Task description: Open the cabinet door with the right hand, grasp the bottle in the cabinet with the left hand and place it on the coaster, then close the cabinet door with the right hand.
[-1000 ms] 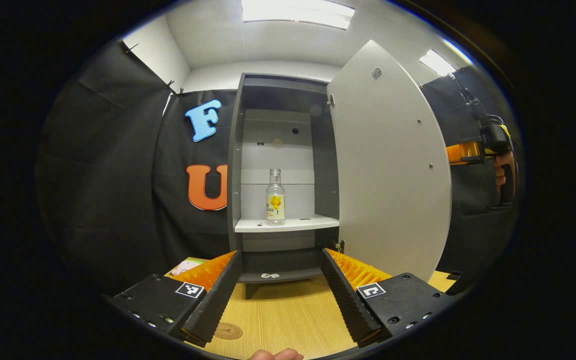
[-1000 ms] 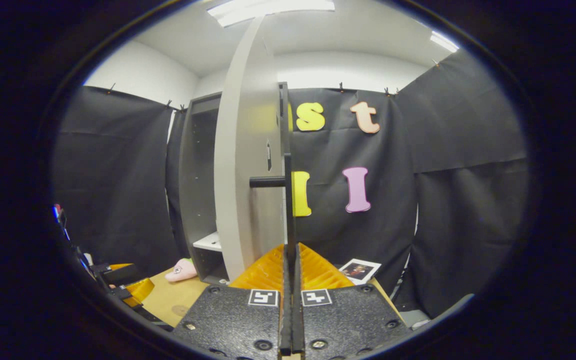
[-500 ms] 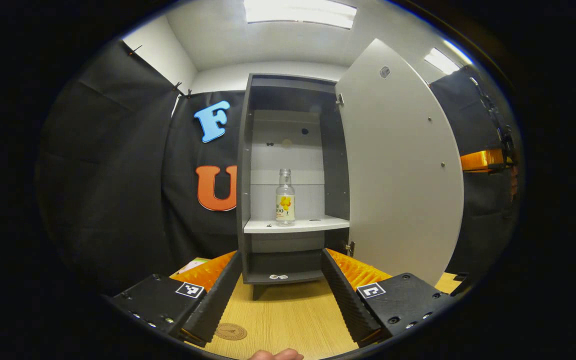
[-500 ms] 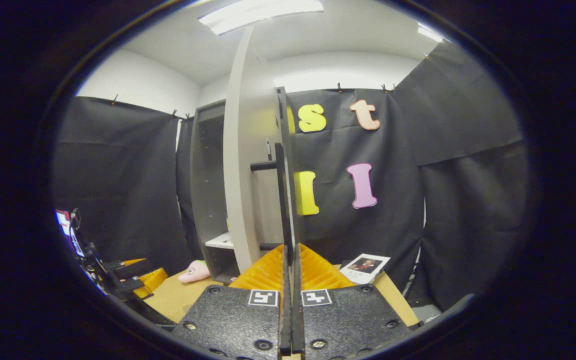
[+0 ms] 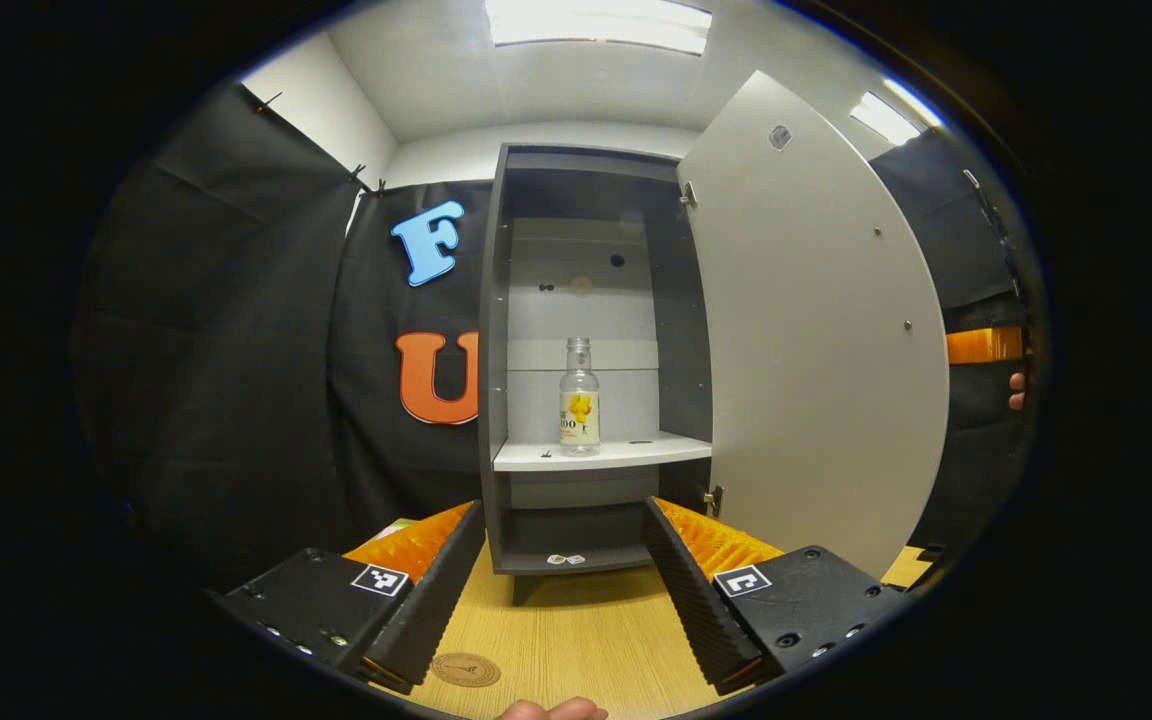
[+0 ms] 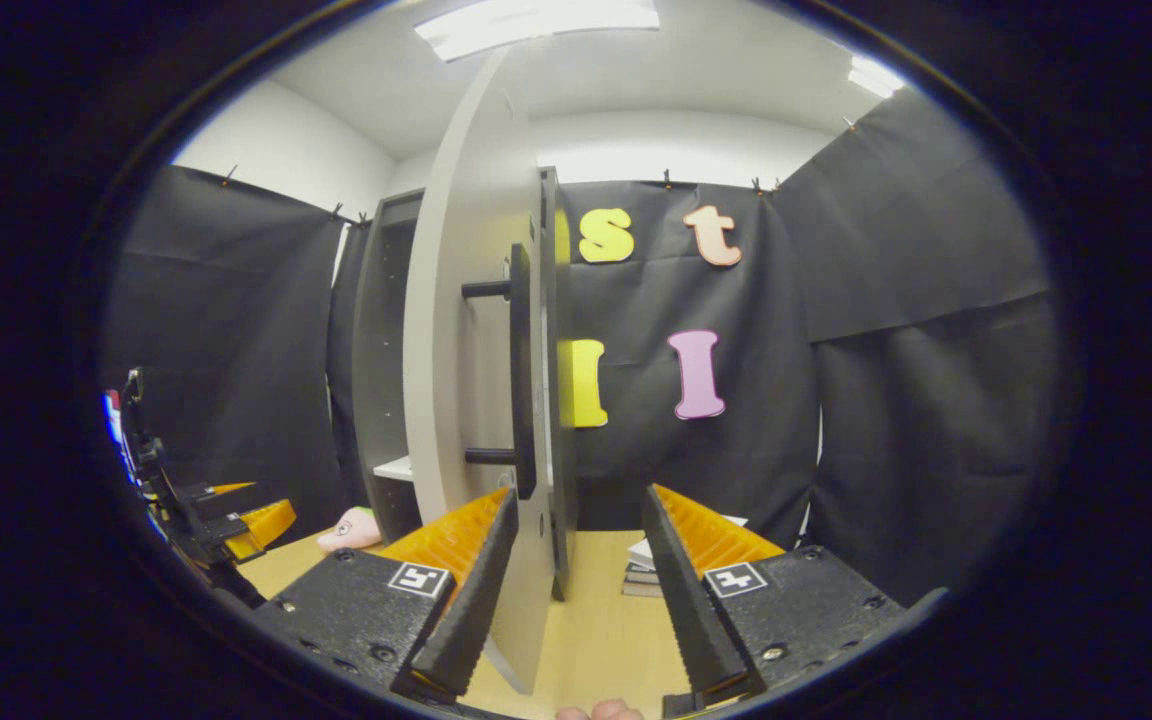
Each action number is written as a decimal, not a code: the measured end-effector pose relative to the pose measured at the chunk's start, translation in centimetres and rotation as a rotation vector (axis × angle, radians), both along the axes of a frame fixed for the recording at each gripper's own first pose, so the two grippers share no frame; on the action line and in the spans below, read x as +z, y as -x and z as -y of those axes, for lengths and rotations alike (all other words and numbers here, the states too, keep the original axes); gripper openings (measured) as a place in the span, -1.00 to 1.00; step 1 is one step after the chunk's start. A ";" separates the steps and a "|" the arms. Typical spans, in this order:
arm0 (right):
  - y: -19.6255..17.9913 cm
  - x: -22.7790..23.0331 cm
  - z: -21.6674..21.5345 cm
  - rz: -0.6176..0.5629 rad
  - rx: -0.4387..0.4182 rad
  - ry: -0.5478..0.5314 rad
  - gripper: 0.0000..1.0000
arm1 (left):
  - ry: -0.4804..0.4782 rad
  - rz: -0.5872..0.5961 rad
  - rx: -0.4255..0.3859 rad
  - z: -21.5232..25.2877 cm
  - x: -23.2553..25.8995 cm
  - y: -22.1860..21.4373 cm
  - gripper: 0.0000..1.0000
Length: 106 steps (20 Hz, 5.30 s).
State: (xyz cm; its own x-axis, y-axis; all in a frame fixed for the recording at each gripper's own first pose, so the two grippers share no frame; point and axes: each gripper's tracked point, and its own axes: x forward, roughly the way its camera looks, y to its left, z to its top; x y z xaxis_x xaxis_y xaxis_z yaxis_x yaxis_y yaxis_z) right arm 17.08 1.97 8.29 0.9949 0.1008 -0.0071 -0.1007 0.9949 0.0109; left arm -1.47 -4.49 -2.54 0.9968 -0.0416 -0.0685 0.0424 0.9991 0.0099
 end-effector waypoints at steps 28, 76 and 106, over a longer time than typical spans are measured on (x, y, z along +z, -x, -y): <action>-1.5 -0.6 0.7 -0.021 -0.021 -0.051 0.90 | -0.018 0.015 -0.028 1.4 6.0 -32.3 0.92; -2.0 -1.3 1.1 0.019 -0.079 -0.111 0.91 | -0.053 0.082 0.239 -12.6 -4.7 -8.4 -0.23; -1.5 -1.8 1.4 -0.030 -0.164 -0.124 0.92 | -0.070 -0.027 0.327 -14.5 -21.0 -4.0 -0.07</action>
State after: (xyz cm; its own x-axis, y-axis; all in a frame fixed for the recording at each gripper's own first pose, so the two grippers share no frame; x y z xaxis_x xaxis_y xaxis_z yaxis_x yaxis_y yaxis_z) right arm 18.55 0.61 6.48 0.9976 -0.0604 -0.0345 0.0646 0.9888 0.1345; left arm 2.52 10.02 -23.57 0.9544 0.2859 -0.0862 -0.2791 0.9567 0.0823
